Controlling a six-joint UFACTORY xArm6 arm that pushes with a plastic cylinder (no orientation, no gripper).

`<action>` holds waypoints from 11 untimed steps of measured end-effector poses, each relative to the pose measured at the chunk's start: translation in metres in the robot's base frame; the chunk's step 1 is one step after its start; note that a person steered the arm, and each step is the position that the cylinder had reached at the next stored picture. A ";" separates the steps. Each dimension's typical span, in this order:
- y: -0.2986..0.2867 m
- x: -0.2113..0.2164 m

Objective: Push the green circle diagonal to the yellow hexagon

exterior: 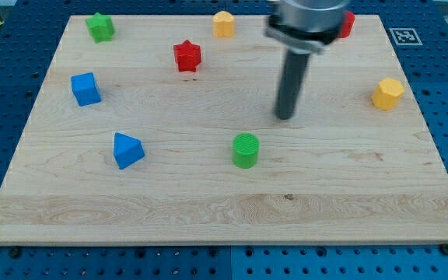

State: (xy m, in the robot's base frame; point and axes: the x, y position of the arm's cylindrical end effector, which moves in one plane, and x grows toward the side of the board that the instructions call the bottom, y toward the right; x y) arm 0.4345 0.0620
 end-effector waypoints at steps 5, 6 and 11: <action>-0.089 0.058; -0.091 0.079; -0.046 0.081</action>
